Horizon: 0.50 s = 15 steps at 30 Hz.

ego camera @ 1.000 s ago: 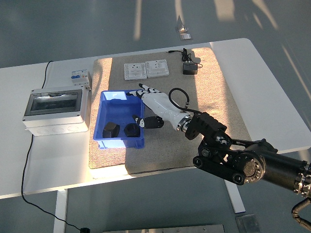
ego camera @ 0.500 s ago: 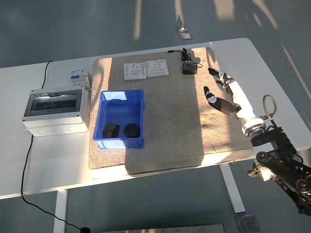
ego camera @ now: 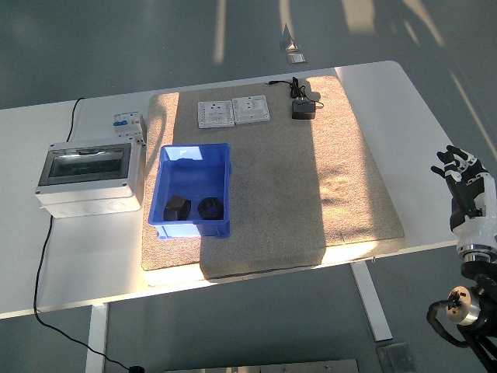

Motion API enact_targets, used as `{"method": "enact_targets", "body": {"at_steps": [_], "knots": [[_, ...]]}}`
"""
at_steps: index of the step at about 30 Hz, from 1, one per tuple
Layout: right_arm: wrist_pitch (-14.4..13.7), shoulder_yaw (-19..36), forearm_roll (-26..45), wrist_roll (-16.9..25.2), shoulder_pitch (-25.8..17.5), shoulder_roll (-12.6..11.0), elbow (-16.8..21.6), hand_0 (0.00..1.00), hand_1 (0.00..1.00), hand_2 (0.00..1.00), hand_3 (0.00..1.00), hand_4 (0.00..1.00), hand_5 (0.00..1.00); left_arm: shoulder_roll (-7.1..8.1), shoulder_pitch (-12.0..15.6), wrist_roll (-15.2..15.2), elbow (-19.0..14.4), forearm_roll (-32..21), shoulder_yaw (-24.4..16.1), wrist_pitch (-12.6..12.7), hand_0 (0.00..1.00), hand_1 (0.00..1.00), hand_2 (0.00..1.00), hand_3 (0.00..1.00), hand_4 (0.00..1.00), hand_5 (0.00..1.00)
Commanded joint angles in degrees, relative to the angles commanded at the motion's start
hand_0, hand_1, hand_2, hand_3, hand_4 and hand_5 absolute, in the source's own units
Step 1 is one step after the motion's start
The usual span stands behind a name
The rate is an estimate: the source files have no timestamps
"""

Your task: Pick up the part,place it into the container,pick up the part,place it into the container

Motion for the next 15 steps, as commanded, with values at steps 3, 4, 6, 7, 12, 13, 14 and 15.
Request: {"method": "enact_targets", "body": {"at_steps": [3,4,6,7,12,13,14,15], "knots": [[-0.85,-0.87,4.57,0.0,1.31,0.29,-0.07,0.5,0.188,0.291,0.439,0.744,0.496,0.02,0.07,-0.06,0.0,0.54,-0.21,0.0,0.698,0.677,0.692,0.759,0.779,0.838],[-1.06,-1.06,5.9,0.0,1.64,0.37,-0.07,0.5,0.188,0.291,0.439,0.744,0.496,0.04,0.11,-0.11,0.0,0.54,-0.16,0.0,0.698,0.677,0.692,0.759,0.779,0.838],[-1.34,-1.27,8.34,0.0,2.04,0.47,-0.05,0.422,0.147,0.252,0.4,0.646,0.5,0.03,0.2,-0.19,0.0,0.39,-0.01,0.03,0.697,0.671,0.689,0.757,0.778,0.838],[-1.4,-1.28,9.07,0.0,2.12,0.49,-0.02,0.422,0.147,0.252,0.4,0.646,0.5,0.01,0.27,-0.2,0.0,0.23,0.12,0.03,0.697,0.671,0.689,0.757,0.778,0.838],[-1.41,-0.77,10.97,0.0,2.14,0.63,-0.03,0.409,0.141,0.251,0.392,0.623,0.475,-0.24,0.56,-0.17,0.0,-0.48,0.71,-0.1,0.697,0.673,0.689,0.757,0.776,0.837],[-1.38,-0.66,11.12,0.0,2.12,0.65,-0.02,0.409,0.141,0.251,0.392,0.623,0.475,-0.29,0.58,-0.17,0.0,-0.56,0.79,-0.14,0.697,0.673,0.689,0.757,0.776,0.837],[-1.36,-0.57,11.2,0.0,2.11,0.65,0.0,0.409,0.141,0.251,0.392,0.623,0.475,-0.33,0.59,-0.18,0.0,-0.6,0.83,-0.17,0.697,0.673,0.689,0.757,0.776,0.837],[-1.33,-0.48,11.24,0.0,2.11,0.63,0.05,0.409,0.141,0.251,0.392,0.623,0.475,-0.37,0.6,-0.18,0.0,-0.6,0.85,-0.21,0.697,0.673,0.689,0.757,0.776,0.837]]}}
